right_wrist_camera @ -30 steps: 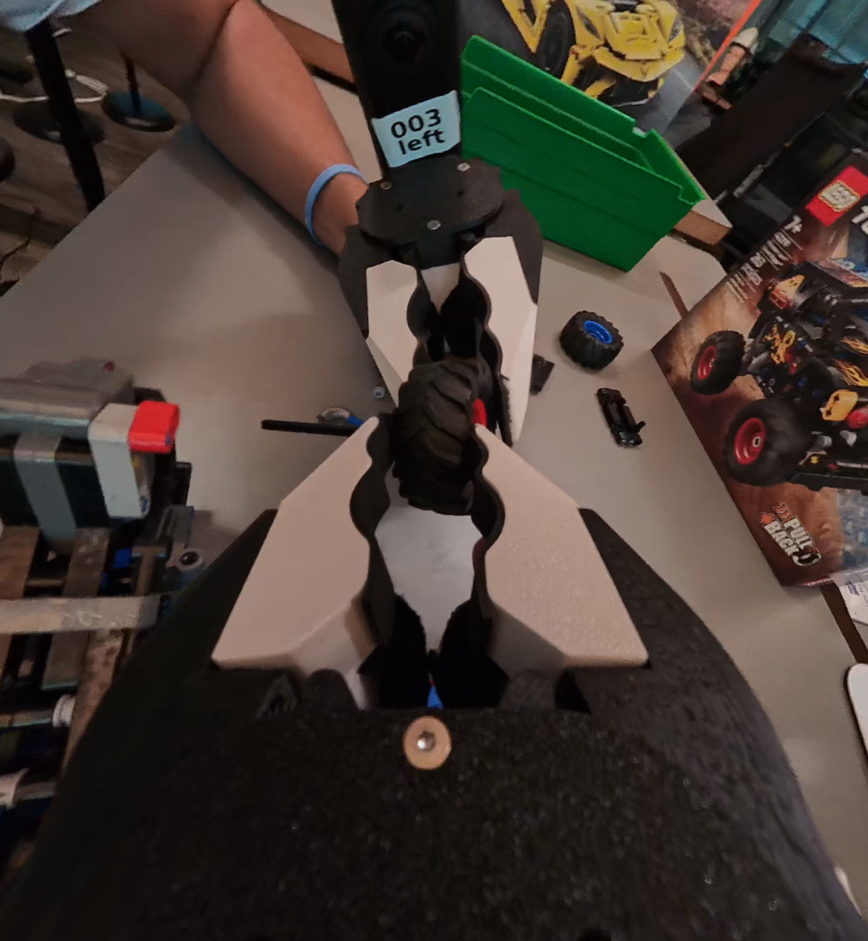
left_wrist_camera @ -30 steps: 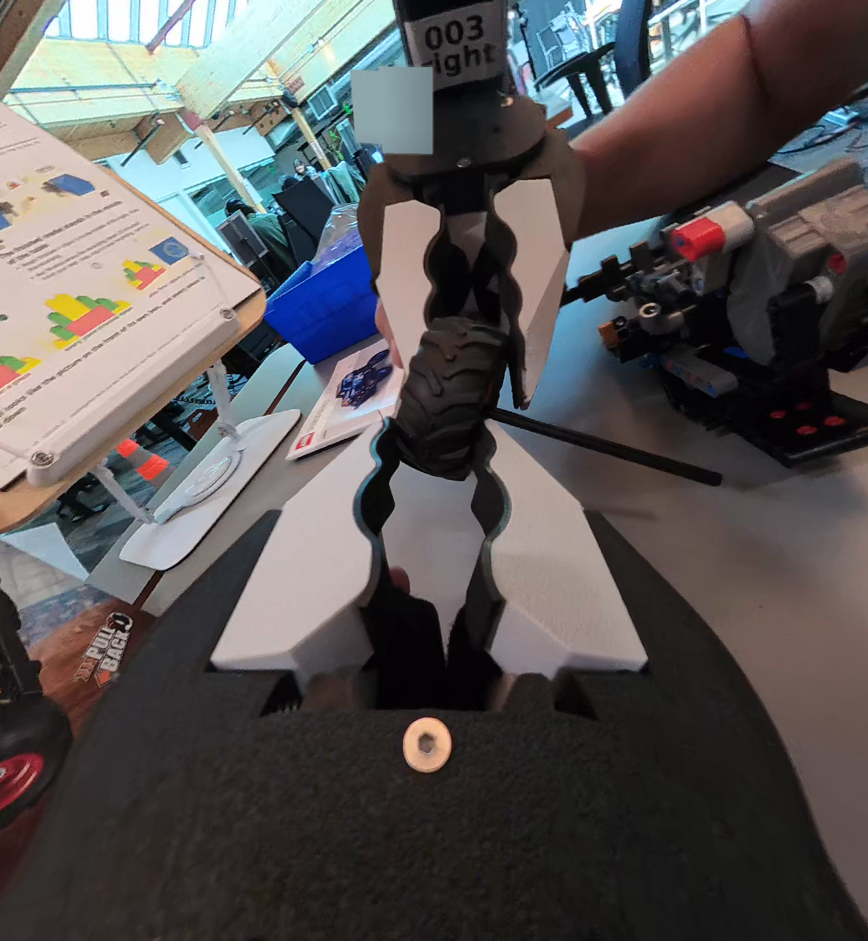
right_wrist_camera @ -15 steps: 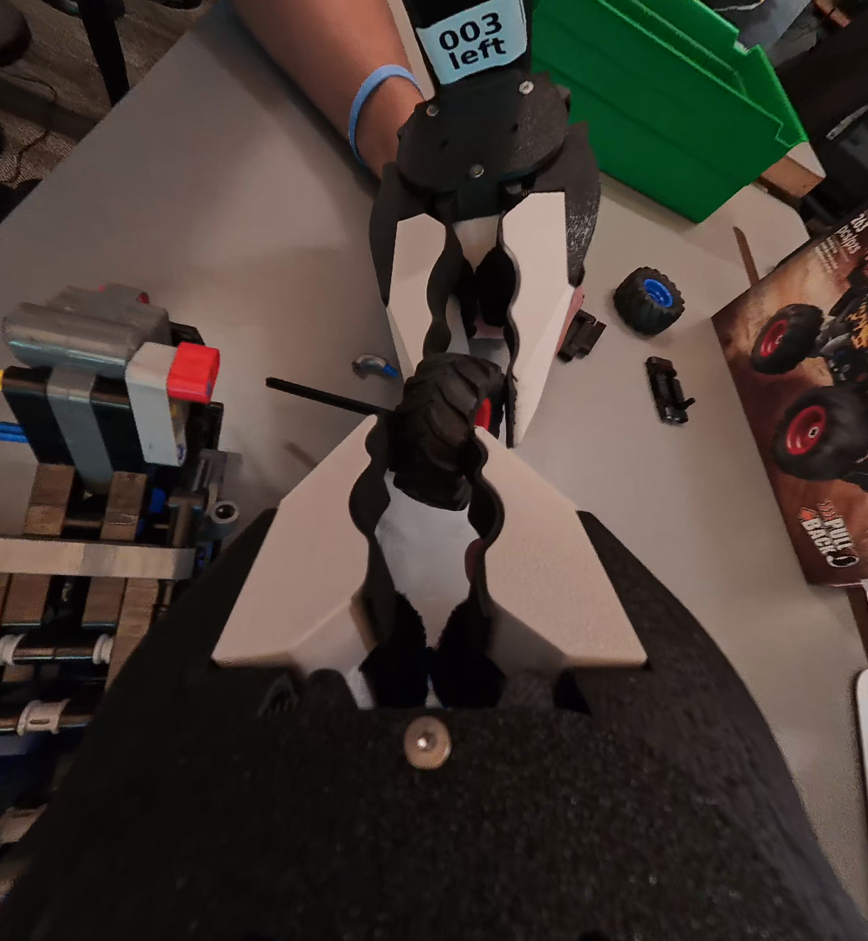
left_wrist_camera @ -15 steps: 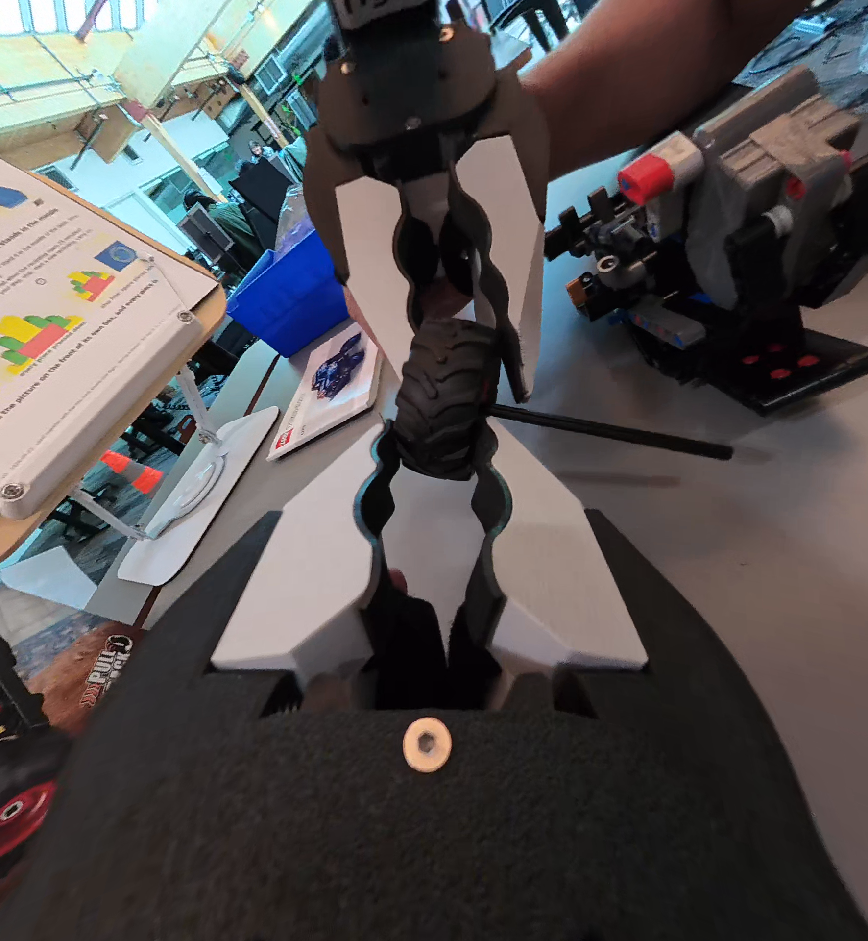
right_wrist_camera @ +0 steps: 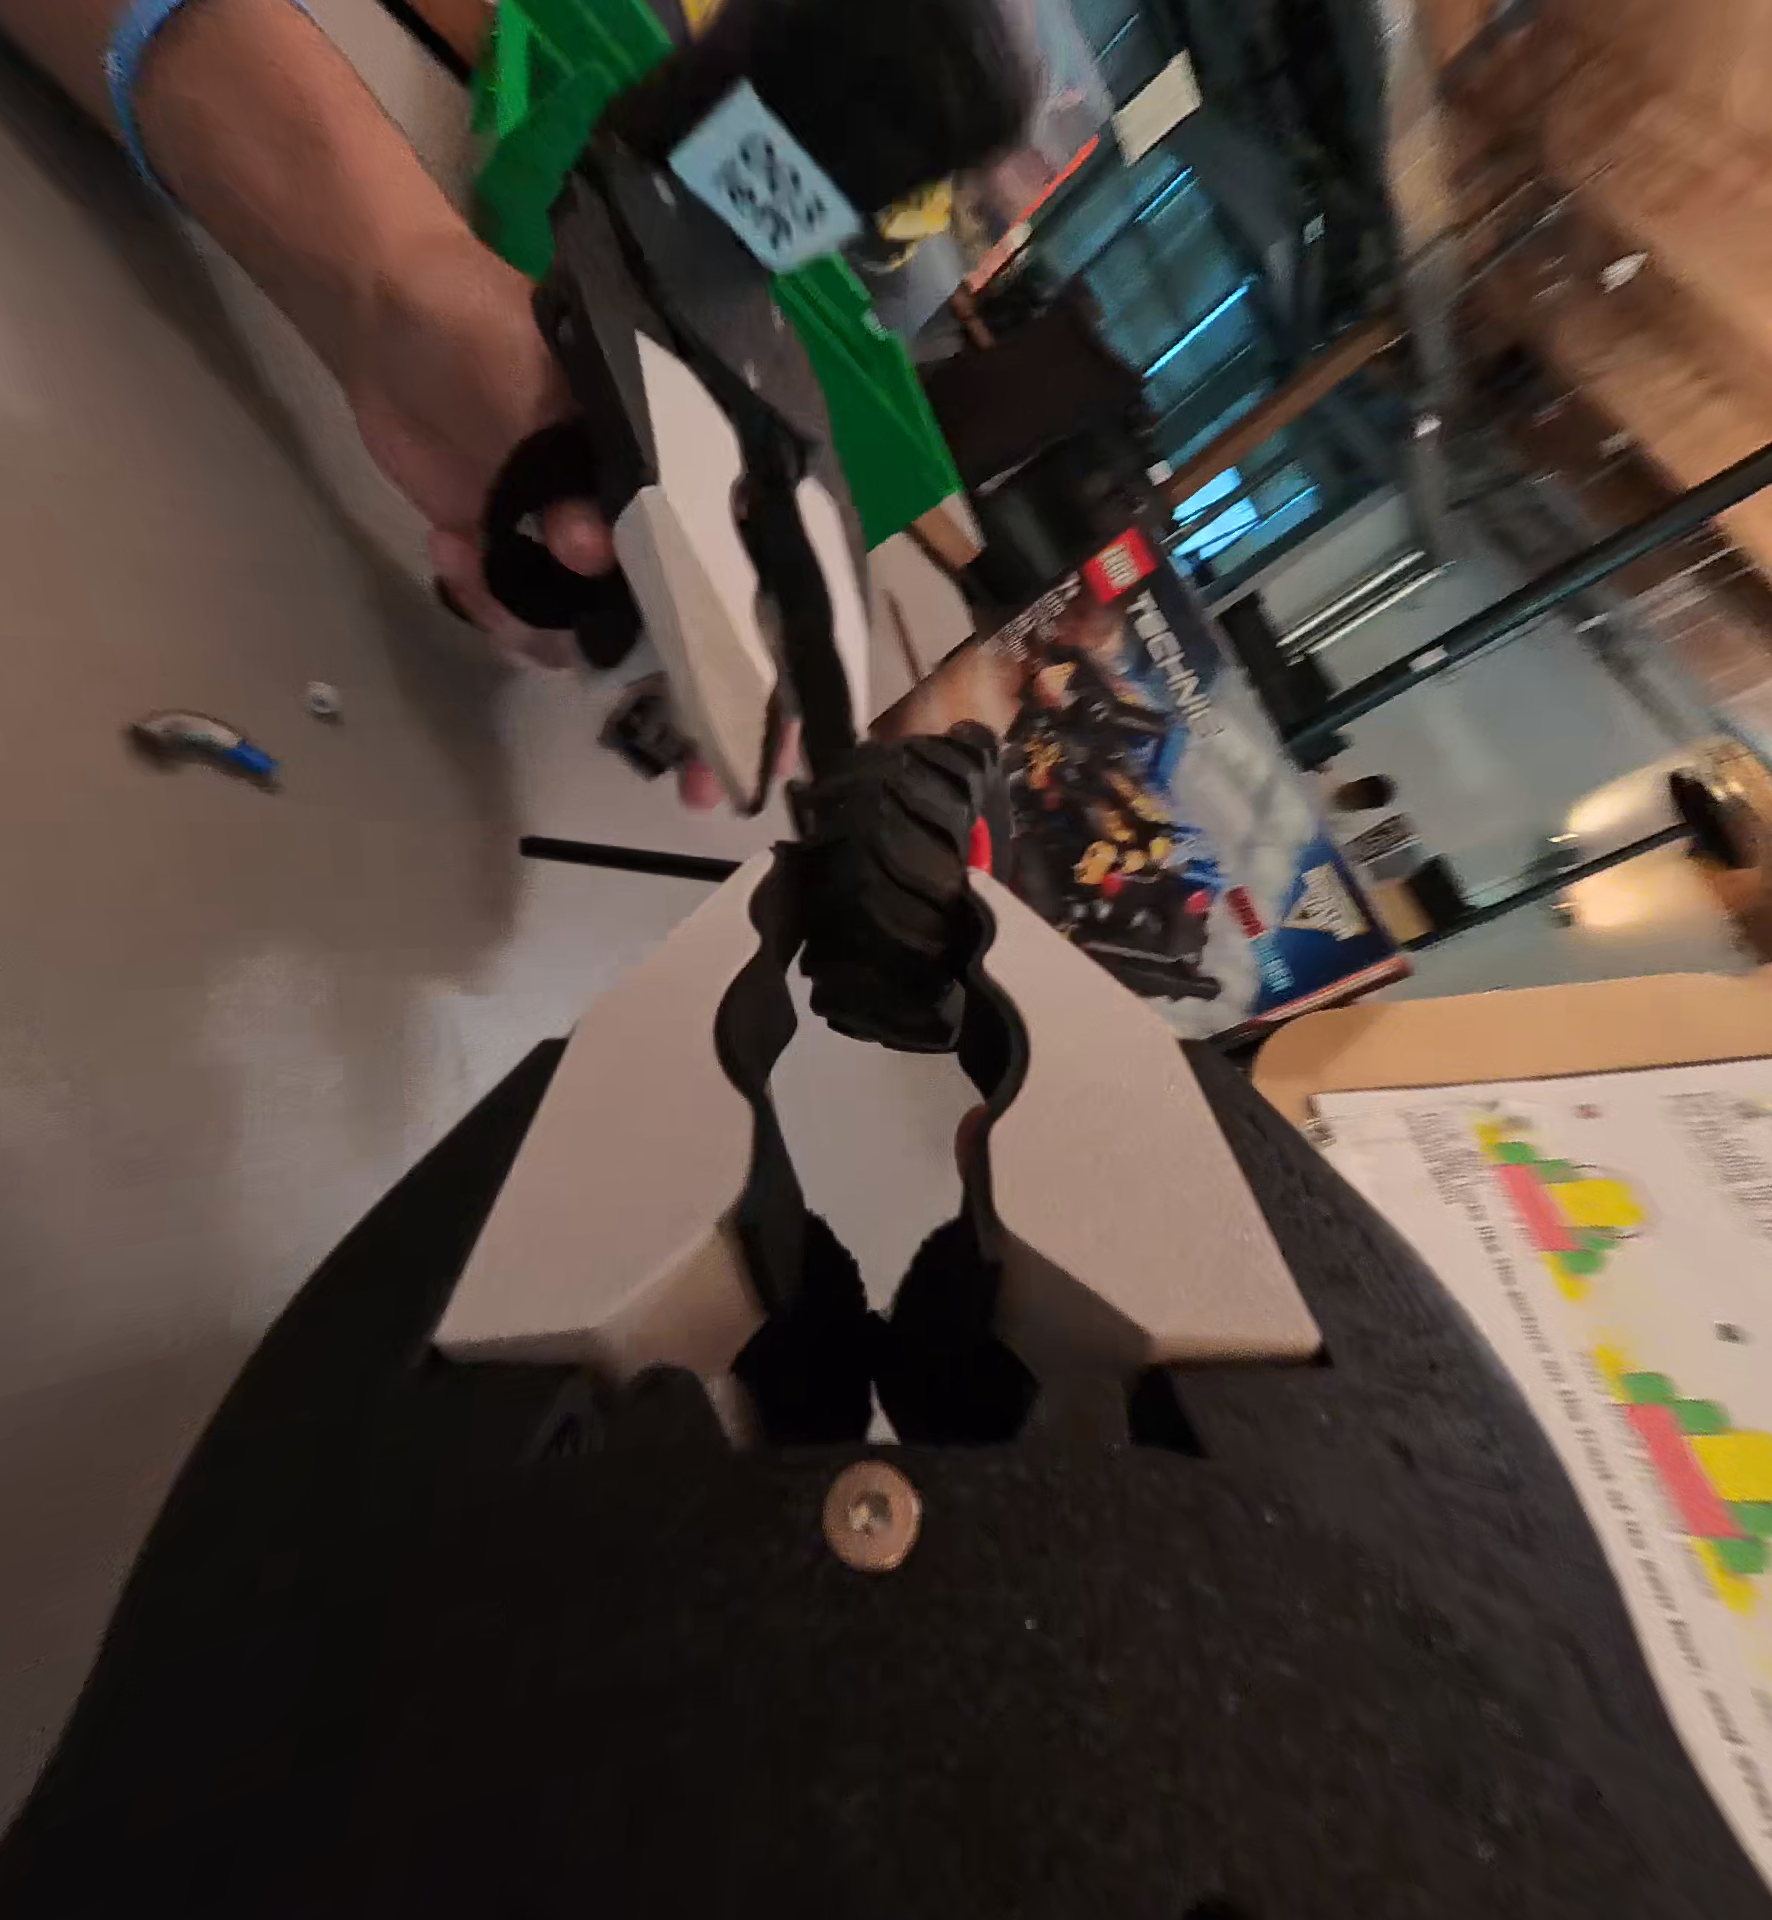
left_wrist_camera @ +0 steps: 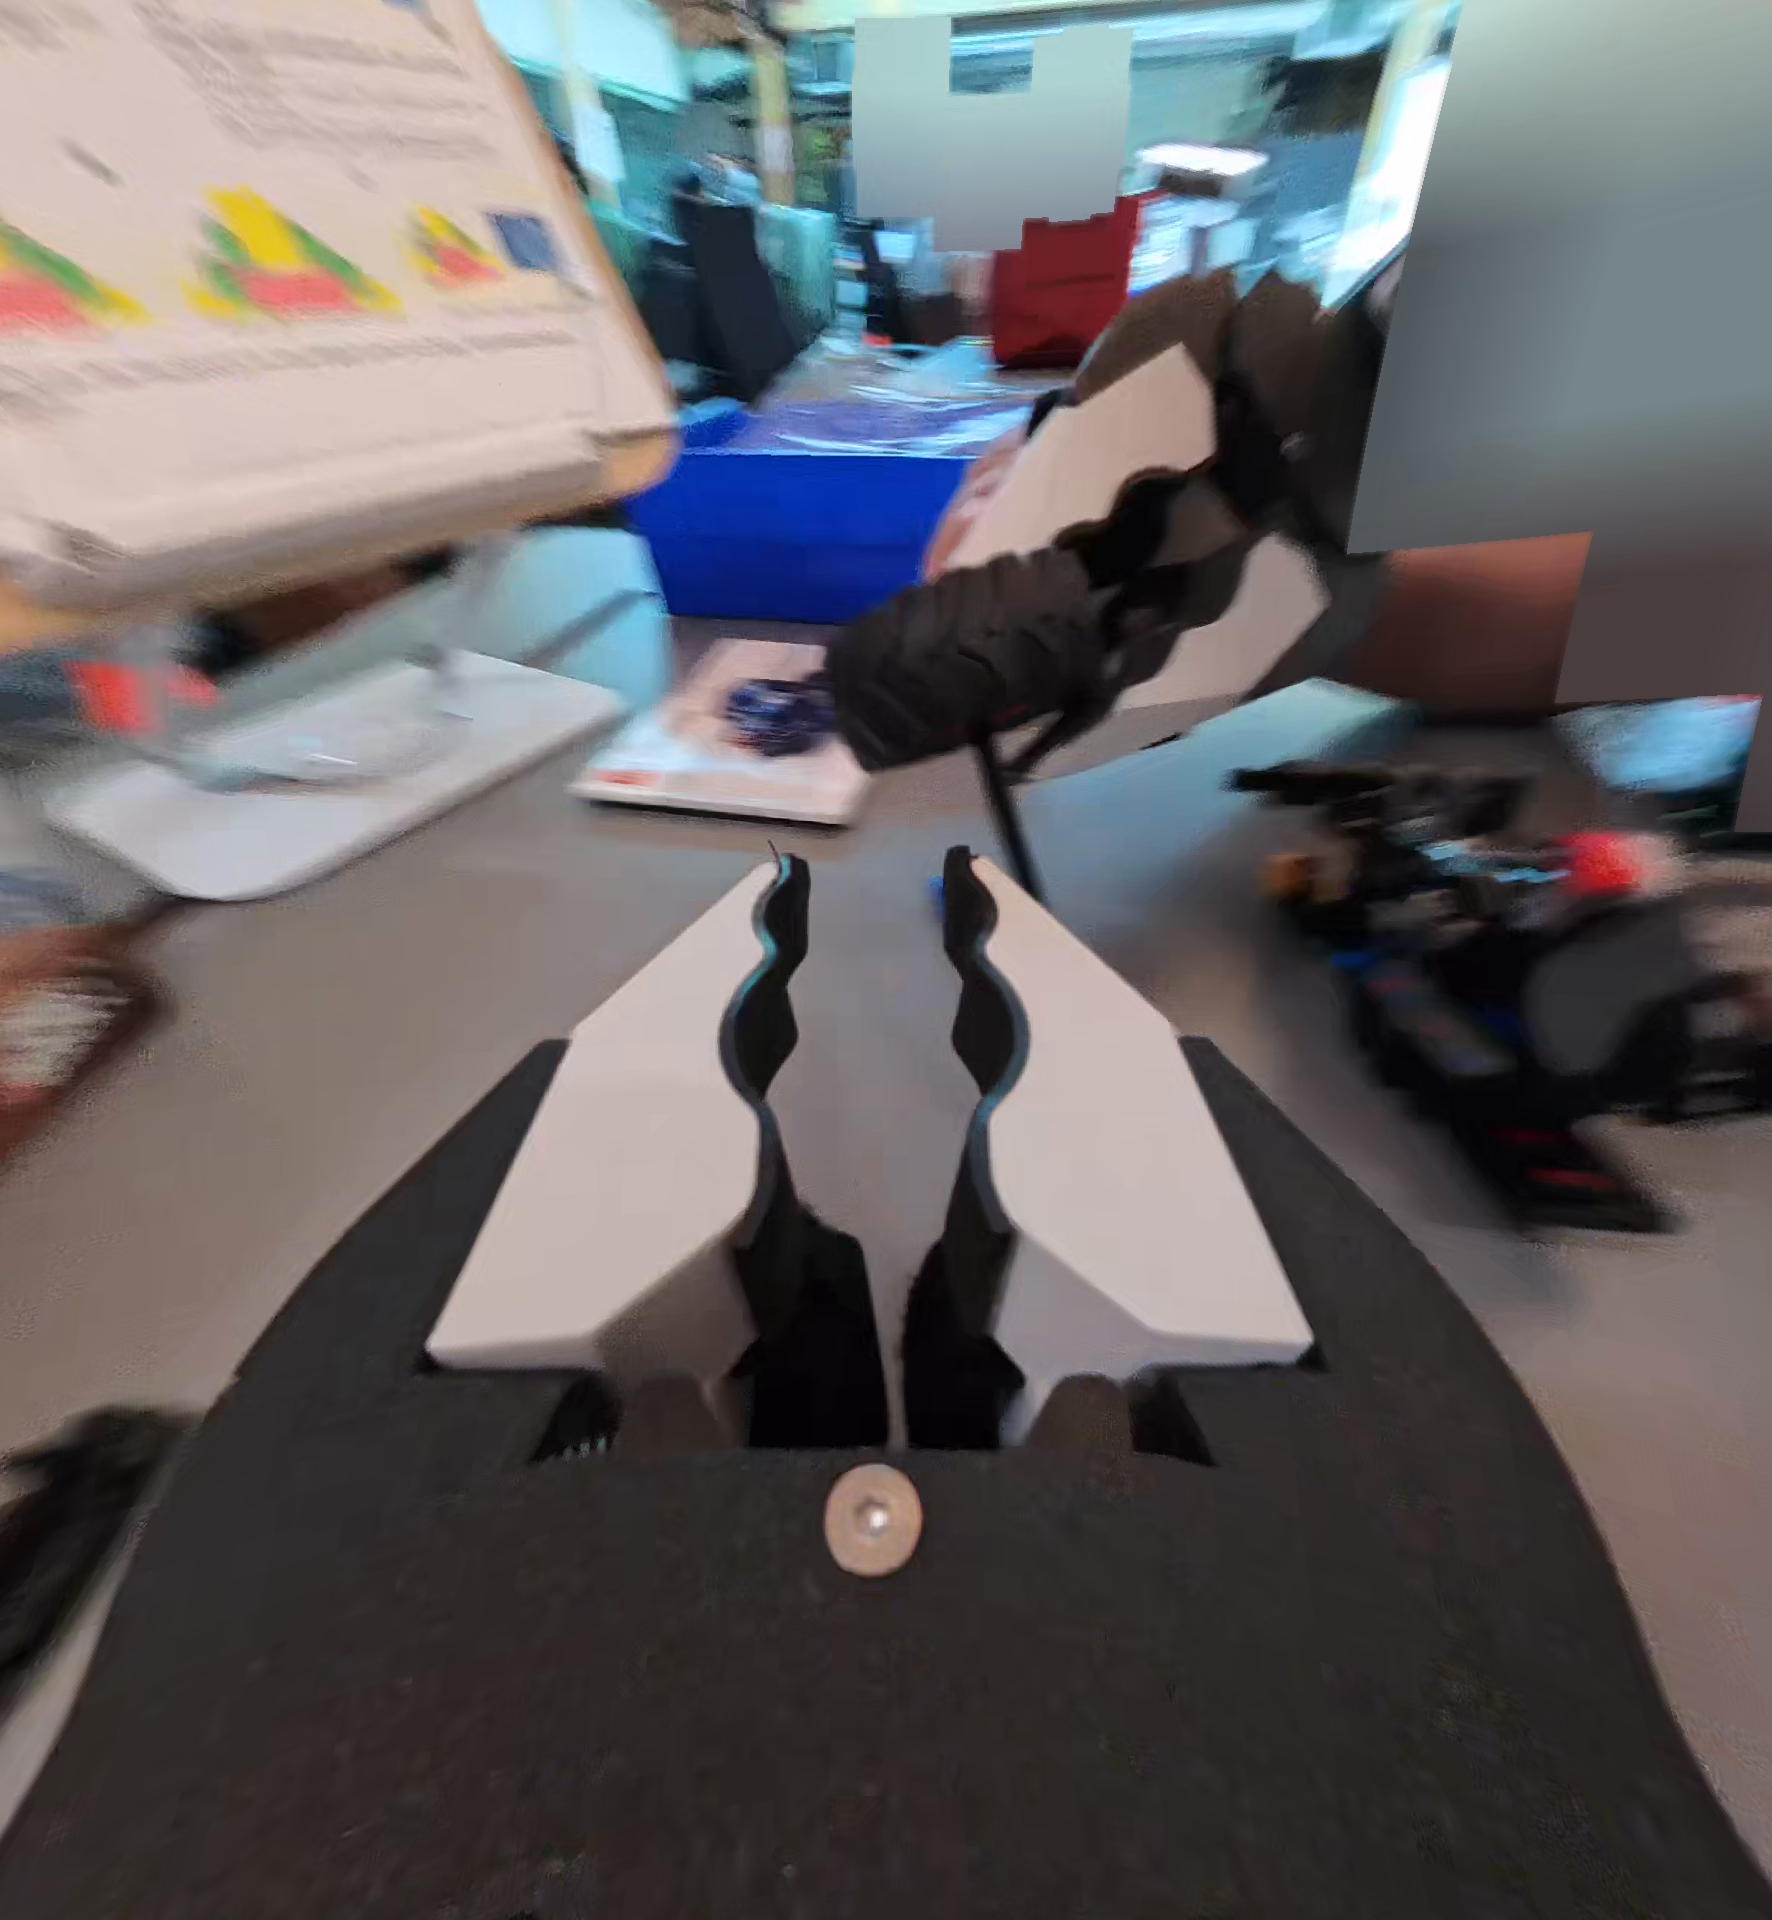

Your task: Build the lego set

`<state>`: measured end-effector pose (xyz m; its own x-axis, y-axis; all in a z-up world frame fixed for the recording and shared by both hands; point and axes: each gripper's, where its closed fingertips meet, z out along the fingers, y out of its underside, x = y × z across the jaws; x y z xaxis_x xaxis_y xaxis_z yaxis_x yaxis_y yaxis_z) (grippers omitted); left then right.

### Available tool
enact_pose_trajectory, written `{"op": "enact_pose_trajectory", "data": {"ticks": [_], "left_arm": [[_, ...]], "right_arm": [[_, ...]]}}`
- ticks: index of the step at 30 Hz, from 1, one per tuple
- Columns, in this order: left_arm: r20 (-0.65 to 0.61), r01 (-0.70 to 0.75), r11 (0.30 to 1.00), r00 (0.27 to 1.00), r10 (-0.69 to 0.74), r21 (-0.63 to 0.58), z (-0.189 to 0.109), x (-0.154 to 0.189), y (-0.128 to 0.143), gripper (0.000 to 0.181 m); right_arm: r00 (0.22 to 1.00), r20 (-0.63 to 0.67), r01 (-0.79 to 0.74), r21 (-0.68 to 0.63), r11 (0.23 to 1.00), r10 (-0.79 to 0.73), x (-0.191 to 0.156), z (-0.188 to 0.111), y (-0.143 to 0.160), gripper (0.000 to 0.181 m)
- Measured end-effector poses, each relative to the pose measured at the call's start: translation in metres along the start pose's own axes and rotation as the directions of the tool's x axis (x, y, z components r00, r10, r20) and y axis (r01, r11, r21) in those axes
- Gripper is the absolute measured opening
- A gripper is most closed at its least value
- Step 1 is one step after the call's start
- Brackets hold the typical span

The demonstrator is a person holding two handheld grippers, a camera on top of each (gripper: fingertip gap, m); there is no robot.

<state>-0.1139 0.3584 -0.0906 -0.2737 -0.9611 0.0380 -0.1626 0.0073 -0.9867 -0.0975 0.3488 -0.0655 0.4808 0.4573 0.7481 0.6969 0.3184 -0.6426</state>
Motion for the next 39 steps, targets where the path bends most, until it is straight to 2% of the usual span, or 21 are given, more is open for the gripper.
{"op": "enact_pose_trajectory", "data": {"ticks": [1,3,5,7,9,11,12,13,14,16,18,19,22,28,33,34,35,39], "left_arm": [[-0.08,0.07,0.997,0.994,-0.073,-0.046,0.005,0.009,0.005,0.03],[-0.171,0.099,0.987,0.978,-0.12,-0.127,0.014,0.025,0.021,0.048],[-0.192,0.065,0.991,0.978,-0.086,-0.114,0.017,0.033,0.024,0.036],[-0.134,-0.007,0.997,0.991,-0.003,-0.075,0.017,0.028,0.021,0.004],[-0.11,-0.076,0.995,0.991,0.069,-0.061,0.015,0.026,0.021,0.004],[-0.037,-0.182,0.979,0.983,0.18,-0.092,0.014,0.015,0.027,0.004],[0.006,-0.259,0.959,0.965,0.261,-0.115,0.012,0.008,0.03,0.004],[0.037,-0.338,0.931,0.938,0.346,-0.134,0.01,0.002,0.033,0.003],[0.059,-0.41,0.9,0.905,0.422,-0.147,0.009,0.0,0.034,0.003],[0.084,-0.477,0.861,0.864,0.496,-0.176,0.01,0.0,0.036,0.004],[0.098,-0.492,0.848,0.851,0.516,-0.195,0.014,0.002,0.038,0.003],[0.105,-0.502,0.837,0.84,0.532,-0.218,0.015,0.002,0.04,0.003],[0.099,-0.529,0.816,0.822,0.561,-0.235,0.018,0.006,0.044,0.003],[0.027,-0.521,0.822,0.841,0.54,-0.228,0.017,0.013,0.052,0.004],[-0.027,-0.517,0.83,0.852,0.524,-0.208,0.018,0.024,0.054,0.004],[-0.041,-0.525,0.823,0.847,0.53,-0.215,0.019,0.027,0.056,0.004],[-0.04,-0.543,0.811,0.835,0.549,-0.219,0.02,0.028,0.058,0.004],[-0.041,-0.531,0.821,0.844,0.535,-0.209,0.02,0.03,0.056,0.003]], "right_arm": [[0.999,-0.023,0.029,0.012,1.0,-0.028,0.0,0.0,-0.005,0.027],[0.995,-0.053,0.088,-0.001,0.996,-0.088,-0.003,0.003,-0.007,0.027],[0.991,-0.053,0.122,-0.039,0.992,-0.124,-0.008,0.007,-0.002,0.027],[0.995,-0.039,0.094,0.001,0.996,-0.094,-0.014,0.008,-0.007,0.028],[1.0,0.01,0.006,-0.014,1.0,-0.006,-0.014,0.009,-0.004,0.029],[0.967,0.144,-0.21,-0.03,0.977,0.212,-0.019,0.008,-0.005,0.037],[0.924,0.195,-0.329,-0.037,0.944,0.329,-0.017,0.006,-0.007,0.045],[0.882,0.216,-0.415,-0.059,0.908,0.418,-0.012,0.006,-0.006,0.063],[0.842,0.247,-0.468,-0.105,0.877,0.479,-0.011,0.006,-0.001,0.072],[0.807,0.289,-0.476,-0.199,0.856,0.516,-0.022,0.008,0.009,0.09],[0.817,0.305,-0.427,-0.251,0.869,0.489,-0.039,0.013,0.013,0.095],[0.839,0.29,-0.392,-0.263,0.882,0.46,-0.045,0.017,0.014,0.092],[0.911,0.195,-0.291,-0.318,0.902,0.363,-0.046,0.025,0.031,0.058],[0.875,0.282,-0.308,-0.301,0.903,0.393,-0.061,0.02,0.039,0.057],[0.916,0.324,-0.125,-0.332,0.935,0.237,-0.074,0.016,0.054,0.048],[0.928,0.311,-0.096,-0.331,0.939,0.204,-0.074,0.017,0.057,0.039],[0.94,0.289,-0.078,-0.329,0.941,0.18,-0.072,0.018,0.058,0.033],[0.938,0.302,-0.067,-0.318,0.946,0.168,-0.073,0.017,0.056,0.031]]}}
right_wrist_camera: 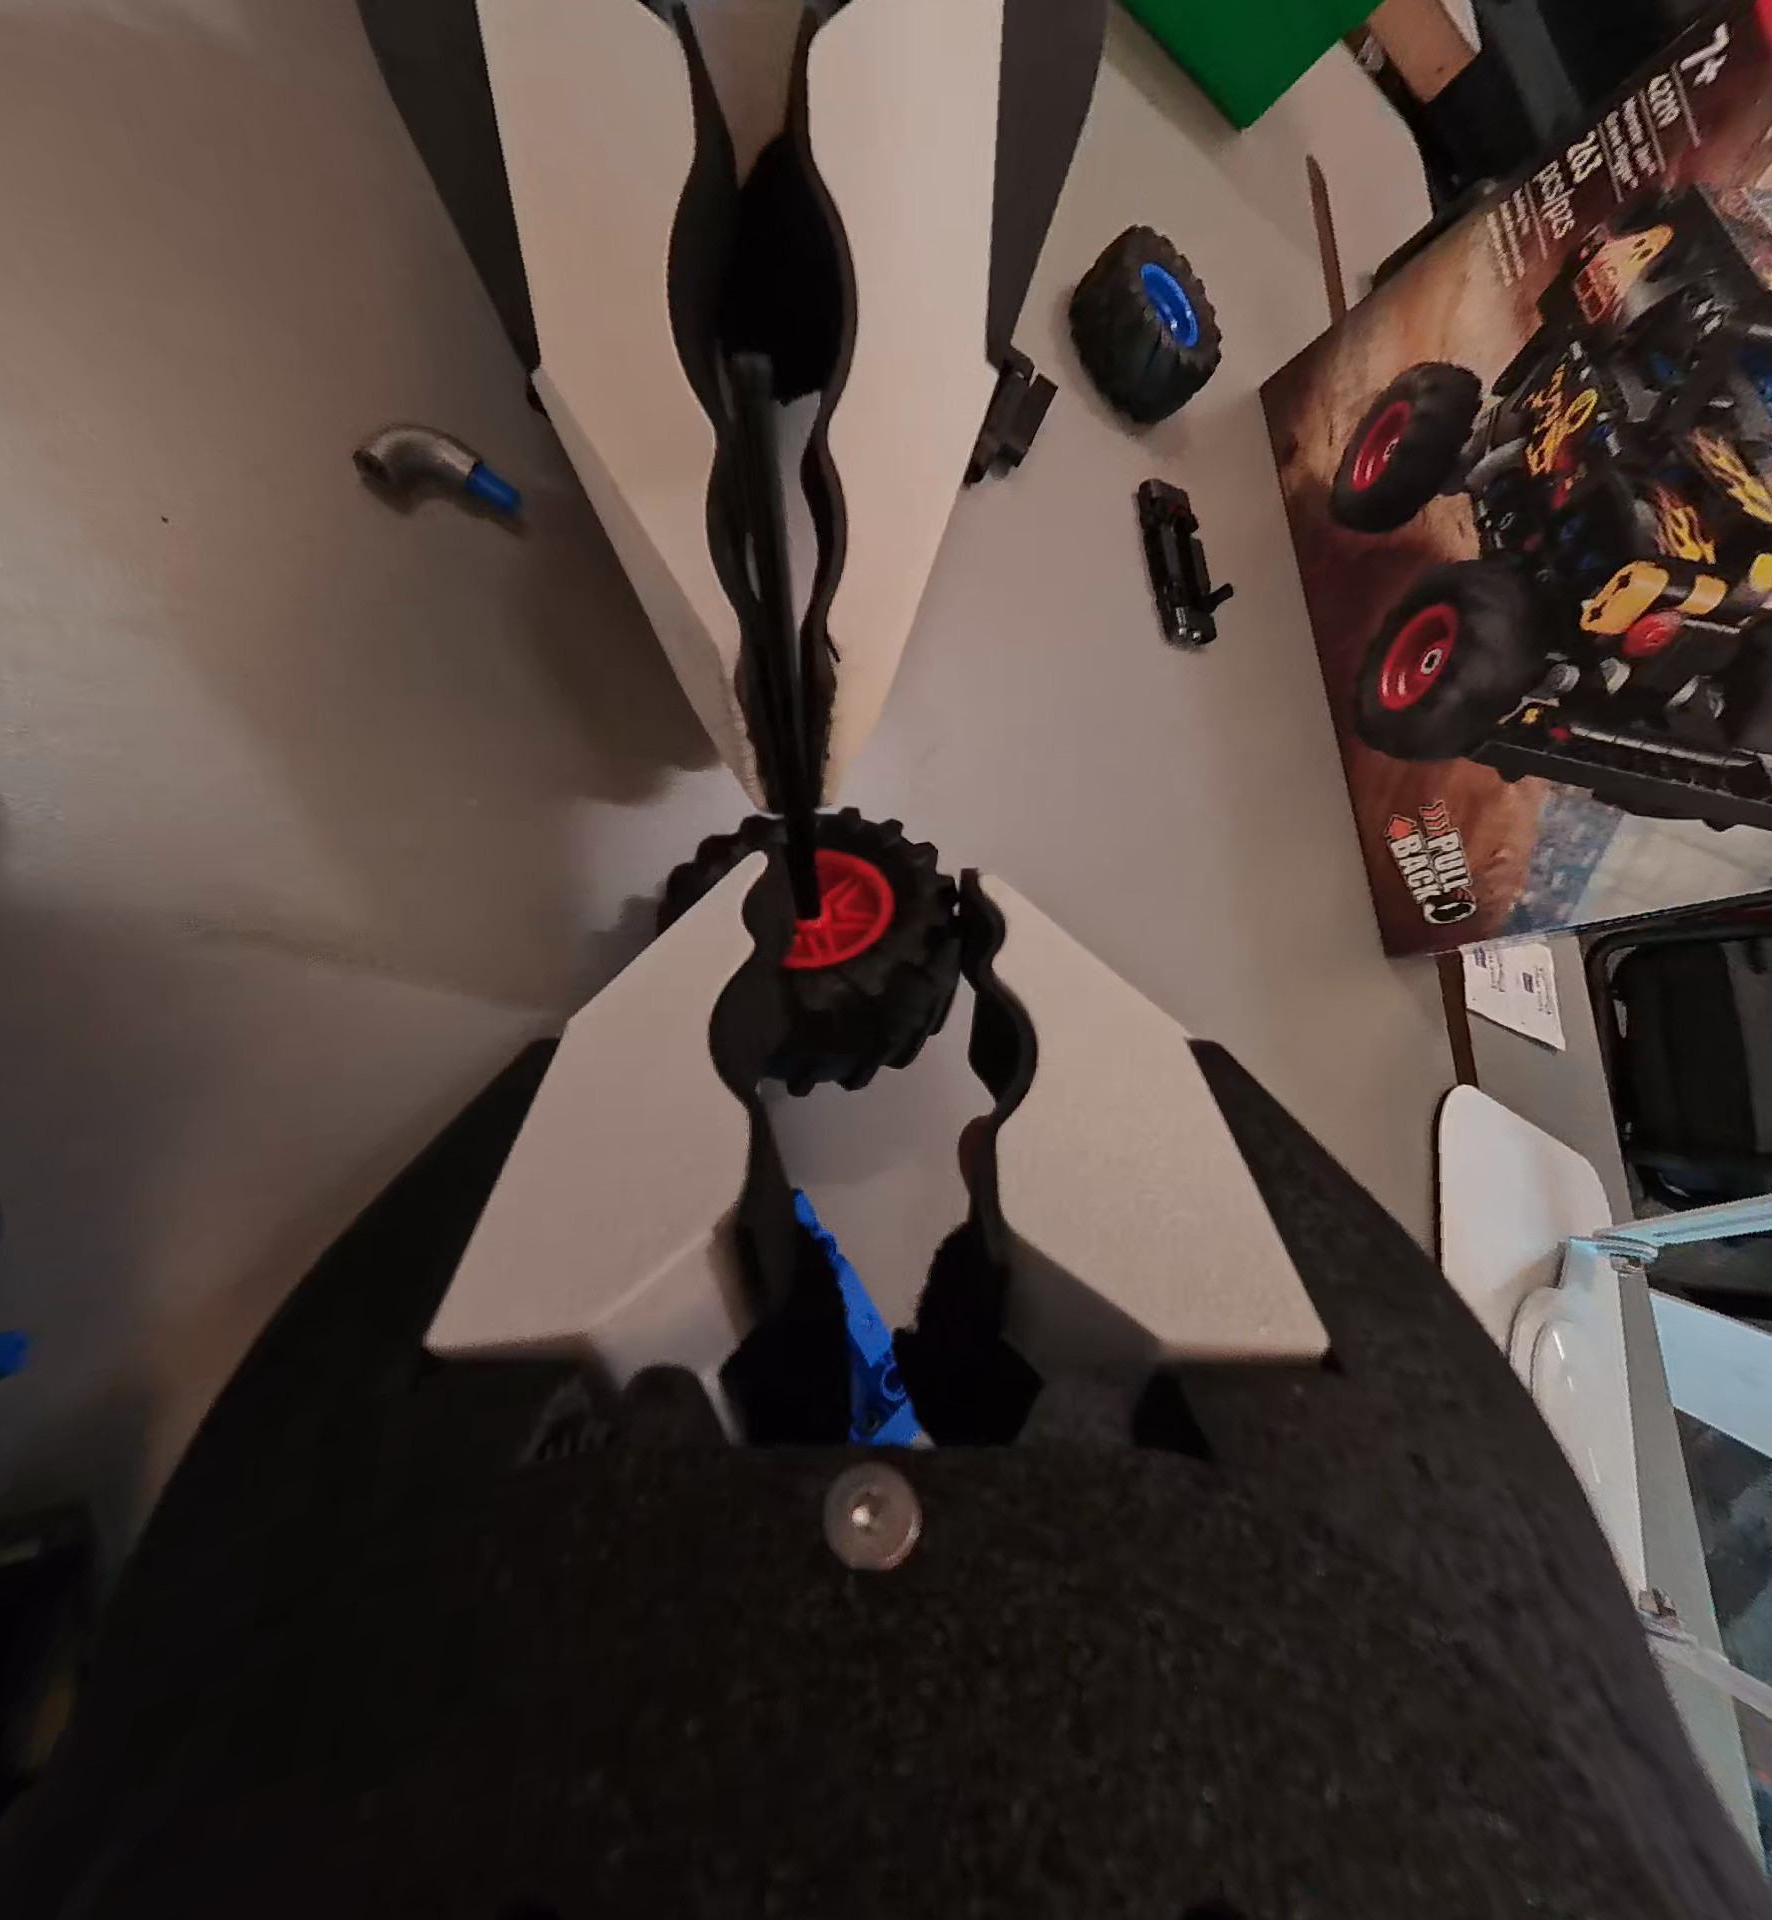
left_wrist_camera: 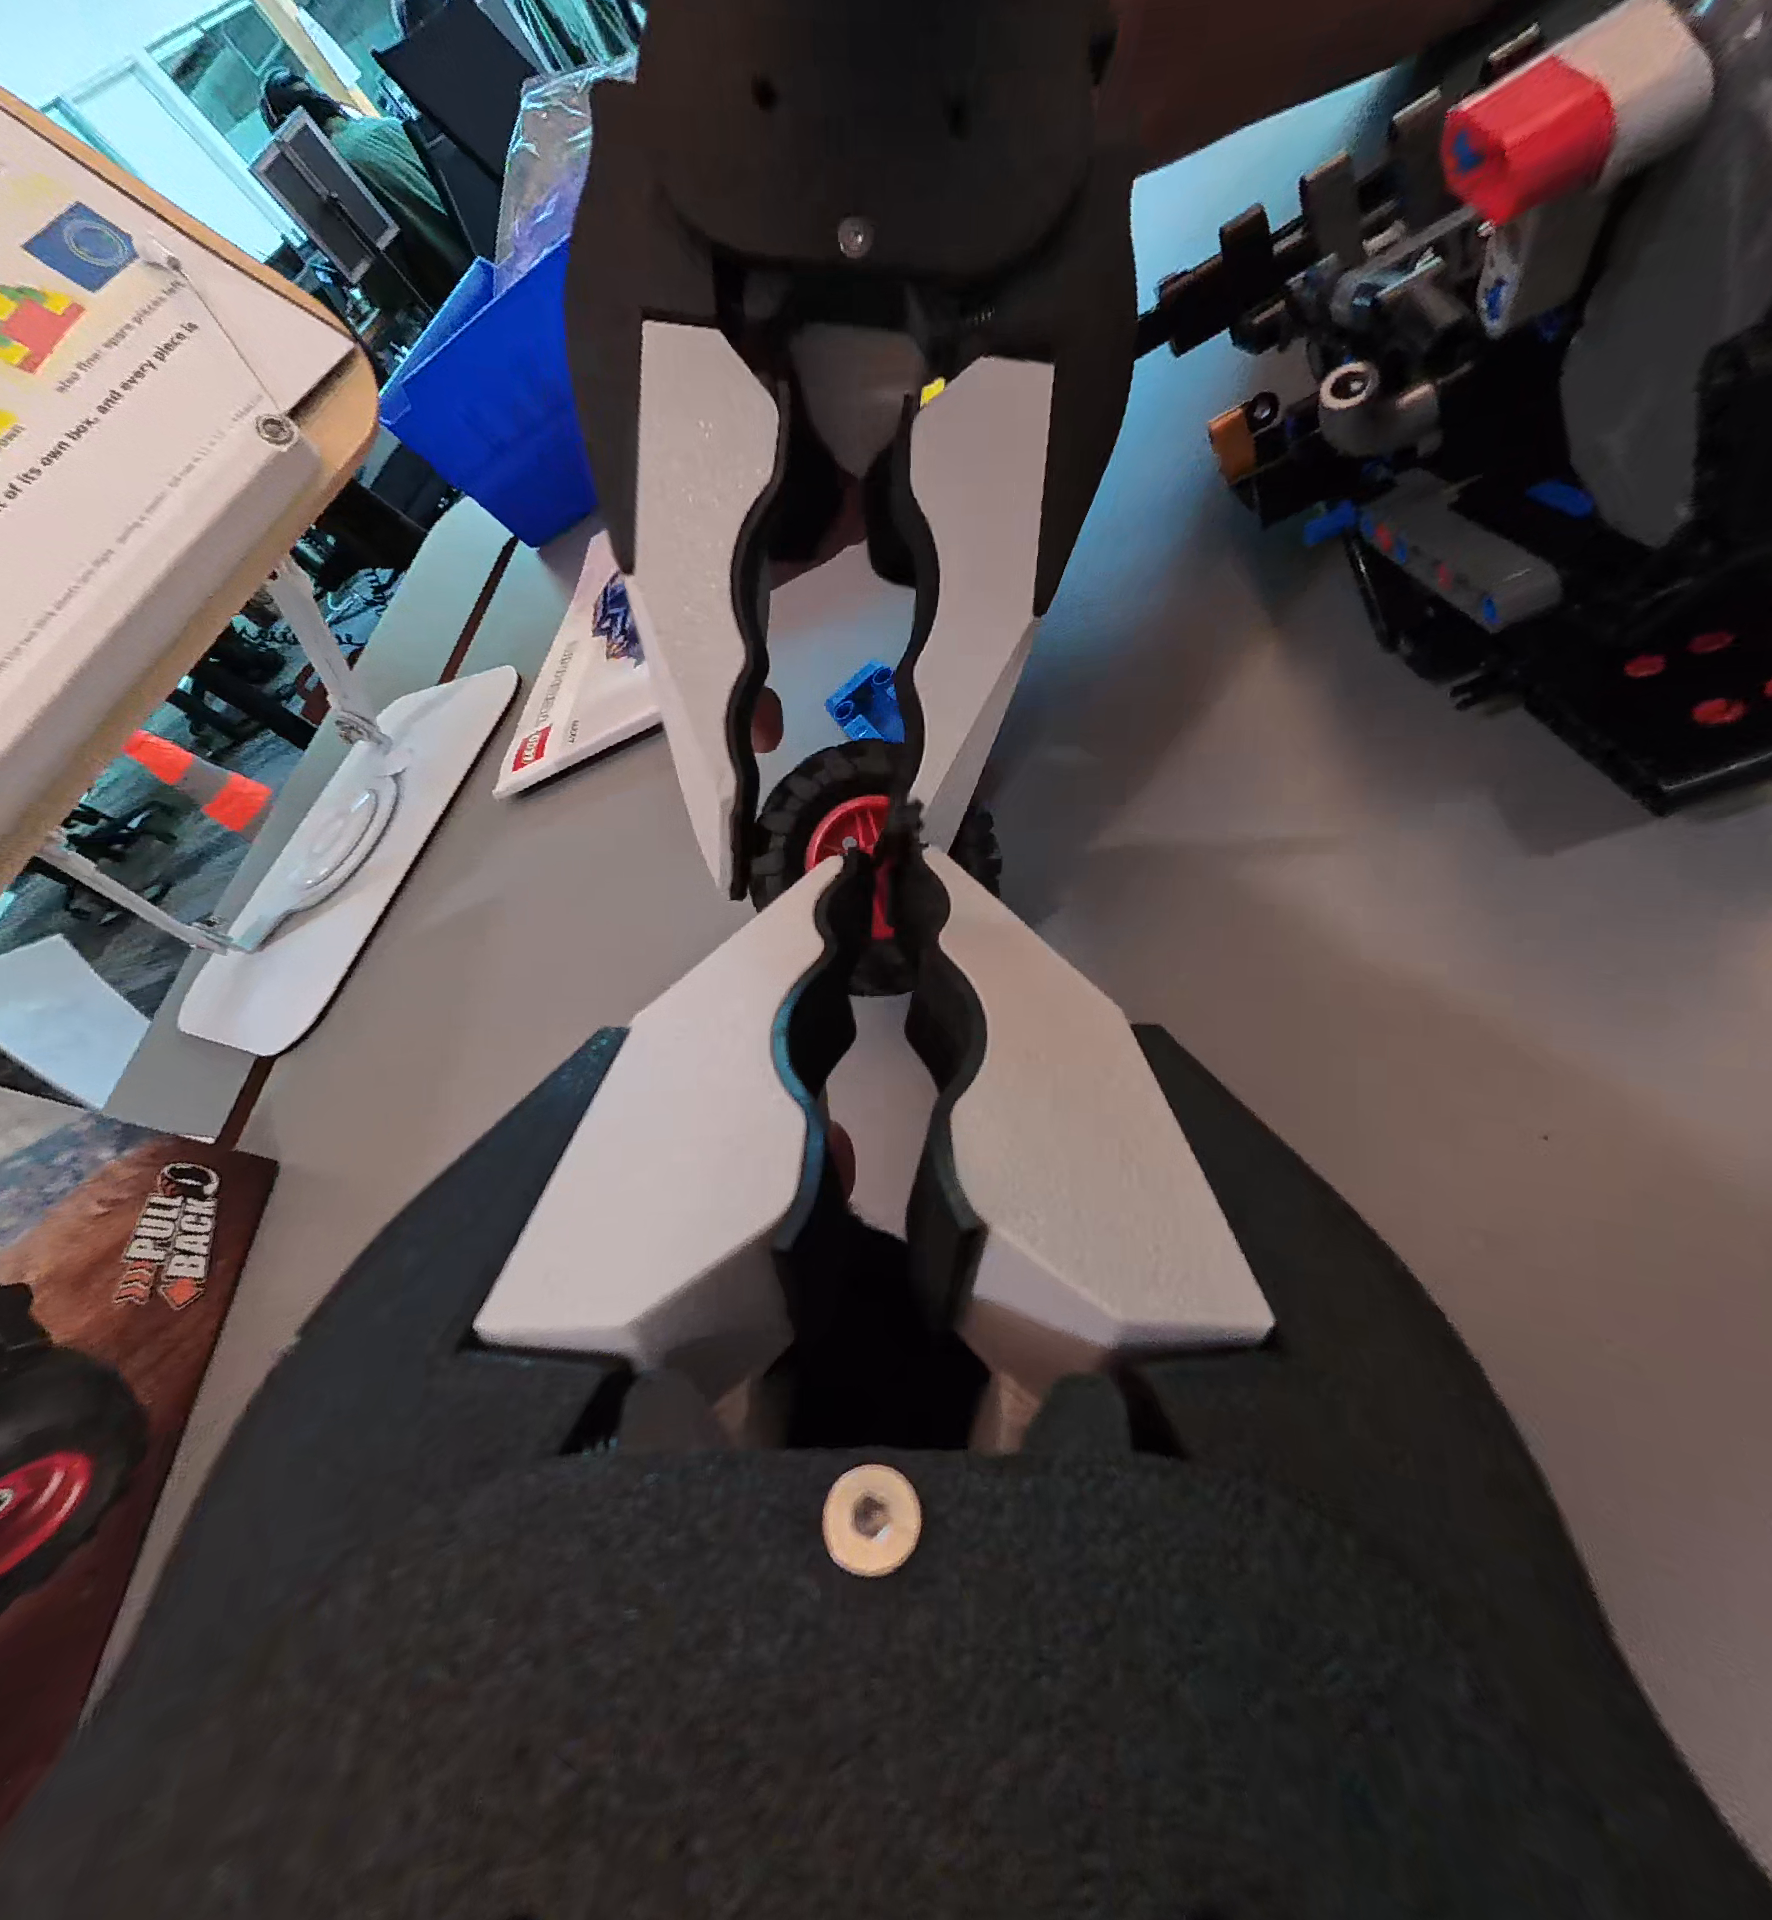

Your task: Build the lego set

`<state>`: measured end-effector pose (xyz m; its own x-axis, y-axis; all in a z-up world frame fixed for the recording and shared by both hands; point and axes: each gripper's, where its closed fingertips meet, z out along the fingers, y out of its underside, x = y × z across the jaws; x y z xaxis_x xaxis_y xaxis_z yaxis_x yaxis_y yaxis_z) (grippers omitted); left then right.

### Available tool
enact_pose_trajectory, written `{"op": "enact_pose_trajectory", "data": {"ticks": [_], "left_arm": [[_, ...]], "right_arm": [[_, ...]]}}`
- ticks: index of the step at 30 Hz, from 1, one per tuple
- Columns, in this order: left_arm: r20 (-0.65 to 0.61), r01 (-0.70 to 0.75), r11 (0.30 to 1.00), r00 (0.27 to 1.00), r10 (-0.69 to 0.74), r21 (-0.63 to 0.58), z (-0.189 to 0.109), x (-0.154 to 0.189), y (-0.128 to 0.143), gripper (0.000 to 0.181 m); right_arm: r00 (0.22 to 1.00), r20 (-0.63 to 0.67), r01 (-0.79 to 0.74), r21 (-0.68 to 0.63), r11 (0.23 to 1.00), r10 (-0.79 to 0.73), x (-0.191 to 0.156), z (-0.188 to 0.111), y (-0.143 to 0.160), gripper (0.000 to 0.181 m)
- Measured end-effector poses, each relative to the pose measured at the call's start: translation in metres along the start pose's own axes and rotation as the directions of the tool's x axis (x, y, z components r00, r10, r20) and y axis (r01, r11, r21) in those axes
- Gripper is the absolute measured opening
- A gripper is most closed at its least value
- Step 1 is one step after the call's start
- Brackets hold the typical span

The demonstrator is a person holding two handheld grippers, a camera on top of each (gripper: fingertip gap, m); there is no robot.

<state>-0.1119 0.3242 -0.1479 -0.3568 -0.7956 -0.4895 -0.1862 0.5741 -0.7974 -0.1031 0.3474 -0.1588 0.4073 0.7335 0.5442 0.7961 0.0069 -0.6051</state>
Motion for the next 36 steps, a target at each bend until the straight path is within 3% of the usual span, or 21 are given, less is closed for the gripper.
{"op": "enact_pose_trajectory", "data": {"ticks": [6,12,13,31,34,36], "left_arm": [[0.005,0.041,0.999,0.999,-0.041,0.029,-0.003,-0.005,-0.004,0.004],[0.023,0.006,1.0,1.0,-0.006,0.008,0.001,-0.003,-0.001,0.004],[0.033,0.011,1.0,0.999,-0.012,0.004,0.001,-0.004,-0.001,0.004],[0.028,0.055,0.997,0.998,-0.057,0.061,-0.003,-0.009,-0.008,0.004],[0.012,0.038,0.998,0.999,-0.039,0.053,0.002,-0.007,-0.008,0.015],[-0.008,0.025,0.998,1.0,-0.024,0.055,0.004,-0.003,-0.01,0.006]], "right_arm": [[0.995,-0.04,0.099,0.087,0.991,-0.095,-0.005,-0.005,-0.016,0.037],[0.989,0.136,-0.064,0.104,0.992,0.049,-0.019,0.002,-0.009,0.035],[0.988,0.147,-0.068,0.093,0.993,0.054,-0.02,0.003,-0.007,0.022],[0.979,0.155,-0.143,0.066,0.987,0.132,-0.017,0.006,-0.004,0.016],[0.996,0.073,-0.064,0.076,0.995,0.058,-0.011,0.009,-0.007,0.004],[0.995,0.084,-0.066,0.073,0.995,0.06,-0.012,0.008,-0.006,0.003]]}}
